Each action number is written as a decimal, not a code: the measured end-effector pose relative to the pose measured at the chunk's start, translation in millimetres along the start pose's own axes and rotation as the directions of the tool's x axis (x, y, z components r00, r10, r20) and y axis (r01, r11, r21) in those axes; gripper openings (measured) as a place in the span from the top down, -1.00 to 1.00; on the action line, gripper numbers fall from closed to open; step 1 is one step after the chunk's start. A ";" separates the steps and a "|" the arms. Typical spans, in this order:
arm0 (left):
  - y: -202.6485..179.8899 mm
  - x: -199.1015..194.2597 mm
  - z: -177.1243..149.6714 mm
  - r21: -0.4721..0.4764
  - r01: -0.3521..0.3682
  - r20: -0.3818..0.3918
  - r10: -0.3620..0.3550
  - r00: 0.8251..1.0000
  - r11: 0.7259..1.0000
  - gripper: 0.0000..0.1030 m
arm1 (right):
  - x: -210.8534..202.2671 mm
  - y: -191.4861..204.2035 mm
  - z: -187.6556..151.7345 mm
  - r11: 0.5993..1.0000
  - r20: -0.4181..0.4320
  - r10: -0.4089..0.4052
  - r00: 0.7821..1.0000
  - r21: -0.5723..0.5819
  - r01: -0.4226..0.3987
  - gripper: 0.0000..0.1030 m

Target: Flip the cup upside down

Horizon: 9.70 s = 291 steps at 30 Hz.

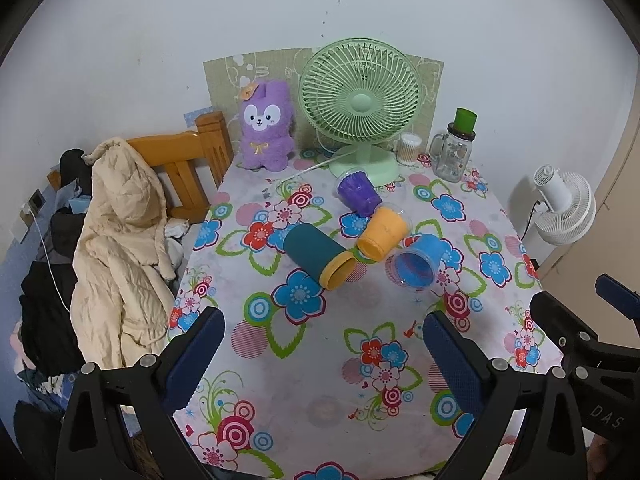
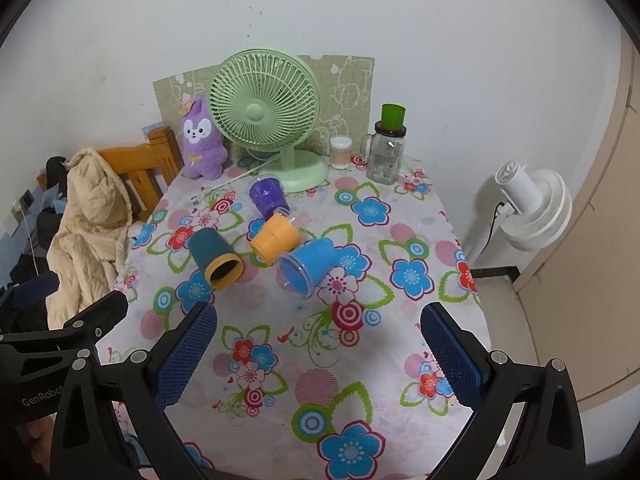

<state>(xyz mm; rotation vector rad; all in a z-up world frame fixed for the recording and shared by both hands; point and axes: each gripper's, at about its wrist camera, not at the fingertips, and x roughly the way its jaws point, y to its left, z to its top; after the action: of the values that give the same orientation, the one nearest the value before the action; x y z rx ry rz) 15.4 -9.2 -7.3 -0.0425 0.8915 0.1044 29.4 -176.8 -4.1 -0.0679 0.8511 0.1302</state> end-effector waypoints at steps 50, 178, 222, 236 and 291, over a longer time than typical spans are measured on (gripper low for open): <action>15.2 153.3 75.8 -0.170 -0.061 -0.166 0.033 0.986 0.984 -0.95 | 143.9 9.0 90.7 0.995 -0.103 0.032 0.994 -0.093 -0.042 -1.00; -36.4 208.9 -36.7 0.032 0.047 -0.408 -0.029 0.912 0.998 -0.85 | 214.4 -20.7 -23.1 0.997 -0.370 0.067 0.926 -0.003 -0.073 -0.99; 61.1 240.5 -30.9 0.170 0.181 -0.443 -0.089 0.892 0.969 -0.86 | 271.2 99.9 -8.7 0.995 -0.553 0.103 0.827 0.046 -0.094 -0.65; 67.1 253.1 -29.3 0.124 0.198 -0.479 -0.116 0.870 0.972 -0.86 | 291.7 120.1 -13.3 0.995 -0.636 0.077 0.768 -0.003 -0.102 -0.32; 18.9 148.8 -107.6 0.038 0.197 -0.260 -0.181 0.949 0.980 -0.84 | 111.0 44.3 -102.3 0.998 0.245 0.061 0.968 0.016 -0.066 -0.31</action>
<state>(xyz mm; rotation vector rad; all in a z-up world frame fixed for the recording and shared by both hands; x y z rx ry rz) 22.8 11.7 -190.6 -0.0835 1.1435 -0.1115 19.2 -134.6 -155.3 -0.0020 0.6086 0.1847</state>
